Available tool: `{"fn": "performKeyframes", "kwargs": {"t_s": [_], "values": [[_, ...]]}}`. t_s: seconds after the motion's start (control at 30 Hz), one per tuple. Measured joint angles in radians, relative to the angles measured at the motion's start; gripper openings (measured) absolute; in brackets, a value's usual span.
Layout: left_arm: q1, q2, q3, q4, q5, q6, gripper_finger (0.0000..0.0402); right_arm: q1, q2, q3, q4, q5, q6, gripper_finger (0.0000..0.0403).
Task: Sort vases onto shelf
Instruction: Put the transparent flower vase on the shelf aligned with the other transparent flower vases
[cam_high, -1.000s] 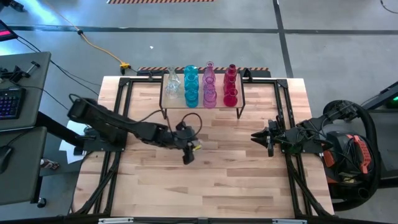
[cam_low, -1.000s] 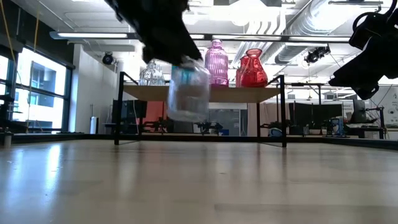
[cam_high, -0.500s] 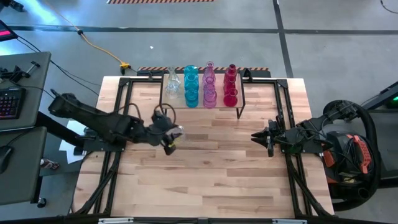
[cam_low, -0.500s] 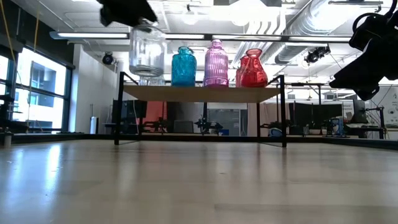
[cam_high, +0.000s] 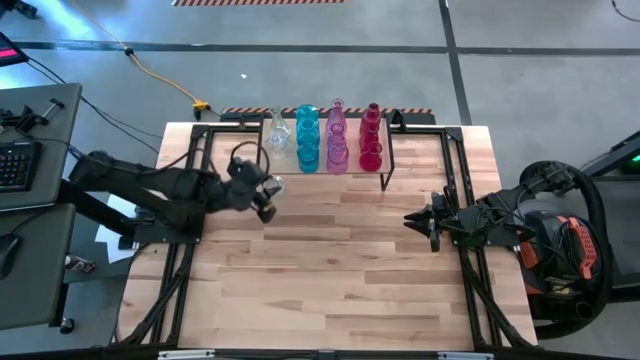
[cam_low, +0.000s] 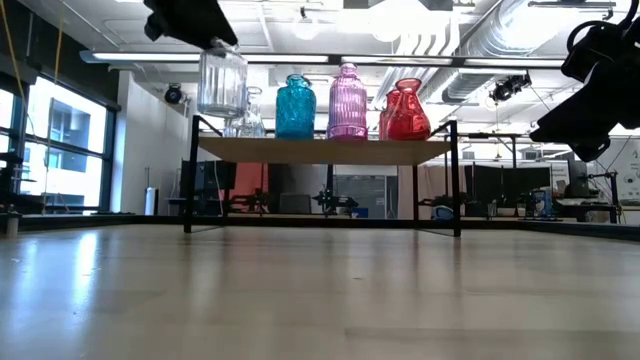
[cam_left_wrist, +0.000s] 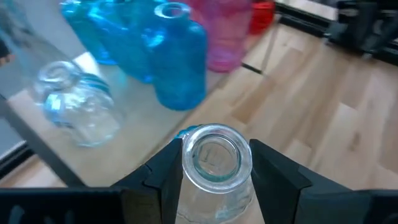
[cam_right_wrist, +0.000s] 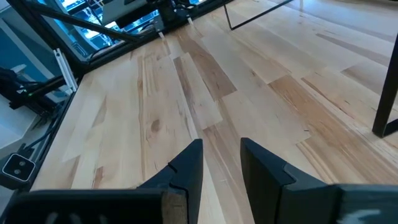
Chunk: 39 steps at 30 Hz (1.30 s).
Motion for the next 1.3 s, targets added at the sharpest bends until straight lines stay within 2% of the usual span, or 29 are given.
{"fn": "performKeyframes", "kwargs": {"t_s": [0.3,0.43,0.53,0.83,1.3], "values": [[0.214,-0.002,0.000,0.056,0.101,0.106,0.0148,0.000,0.000,0.000,-0.004,0.000,0.000,0.0089],[0.272,-0.001,0.000,0.055,0.144,0.115,0.0148,0.000,0.000,0.000,-0.004,0.000,0.000,0.0089],[0.292,-0.001,-0.001,0.059,0.147,0.123,0.0149,0.000,0.000,0.000,-0.004,0.000,0.000,0.0089],[0.316,-0.007,-0.087,0.204,0.109,0.148,0.0153,0.000,0.000,0.000,-0.004,0.000,0.000,0.0089],[0.351,-0.008,-0.089,0.235,0.097,0.186,0.0154,0.000,0.000,0.000,-0.004,0.000,0.000,0.0089]]}}
